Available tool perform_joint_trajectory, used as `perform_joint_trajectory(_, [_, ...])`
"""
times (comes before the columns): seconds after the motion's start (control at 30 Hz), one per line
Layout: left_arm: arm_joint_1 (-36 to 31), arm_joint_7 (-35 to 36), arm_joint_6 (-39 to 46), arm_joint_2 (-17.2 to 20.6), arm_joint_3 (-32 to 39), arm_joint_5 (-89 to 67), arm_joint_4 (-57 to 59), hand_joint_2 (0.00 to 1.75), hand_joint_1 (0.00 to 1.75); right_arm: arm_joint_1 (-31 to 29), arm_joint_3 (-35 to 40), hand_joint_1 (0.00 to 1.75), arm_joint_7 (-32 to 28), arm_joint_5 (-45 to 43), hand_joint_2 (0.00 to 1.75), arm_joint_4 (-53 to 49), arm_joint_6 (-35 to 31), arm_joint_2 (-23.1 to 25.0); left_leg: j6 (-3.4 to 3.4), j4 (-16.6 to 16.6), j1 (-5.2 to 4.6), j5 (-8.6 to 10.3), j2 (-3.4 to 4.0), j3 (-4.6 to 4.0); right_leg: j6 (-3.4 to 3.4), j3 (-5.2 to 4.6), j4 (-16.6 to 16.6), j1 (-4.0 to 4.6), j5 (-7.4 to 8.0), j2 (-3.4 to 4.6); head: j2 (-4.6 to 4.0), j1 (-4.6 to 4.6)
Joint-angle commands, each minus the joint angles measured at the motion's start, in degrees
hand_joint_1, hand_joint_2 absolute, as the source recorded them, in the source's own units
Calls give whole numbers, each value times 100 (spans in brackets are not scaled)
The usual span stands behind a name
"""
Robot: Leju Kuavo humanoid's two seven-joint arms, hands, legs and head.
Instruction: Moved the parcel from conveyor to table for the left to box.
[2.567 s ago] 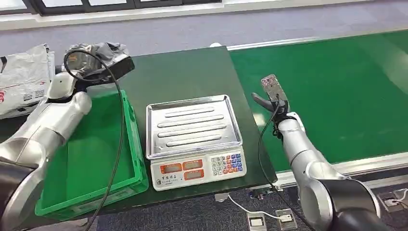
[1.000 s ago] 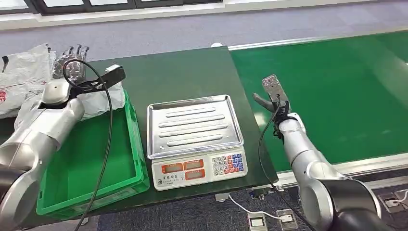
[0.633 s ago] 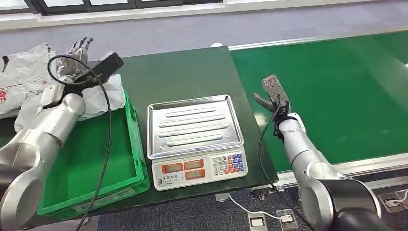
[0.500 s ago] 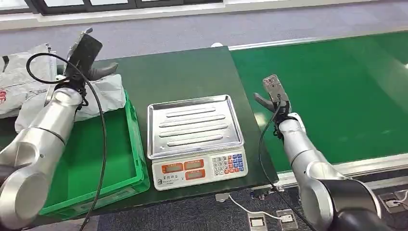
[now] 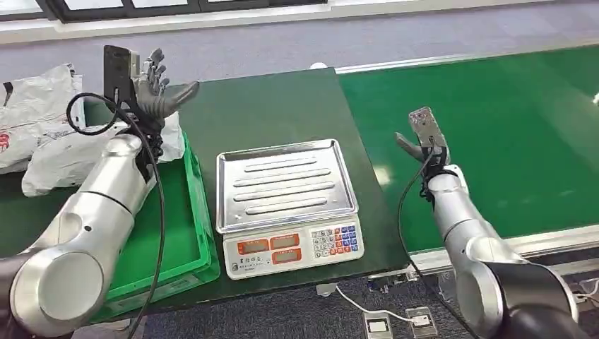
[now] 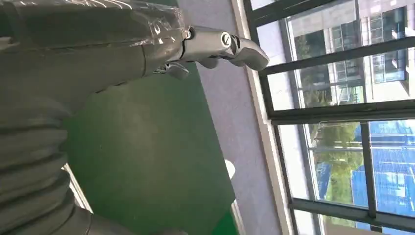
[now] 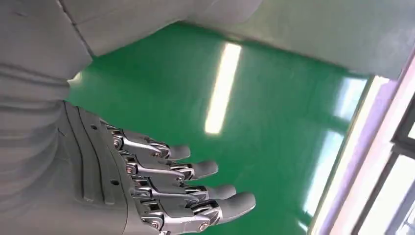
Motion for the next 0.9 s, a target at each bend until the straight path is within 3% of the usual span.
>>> perform_joint_trajectory(0.03, [20,-97,86,33,231,-94,147,175,0,-311,-292,0,50,-45,175,225,93,-67,0,-3,0,-2,0,9,-2,8,-3,1,-2,4,0,0])
perform_joint_trajectory(0.5, [236,-147,164,397,96,-48,175,175,0,-689,-416,0,177,-274,175,203,476,411,0,-1,2,-10,35,17,-5,9,-1,4,1,40,0,0])
perform_joint_trajectory(0.9, [333,-183,94,28,7,120,130,175,0,-549,-653,0,-23,-620,175,114,695,291,4,-6,4,-2,-9,15,-3,22,-8,5,-4,-7,0,0])
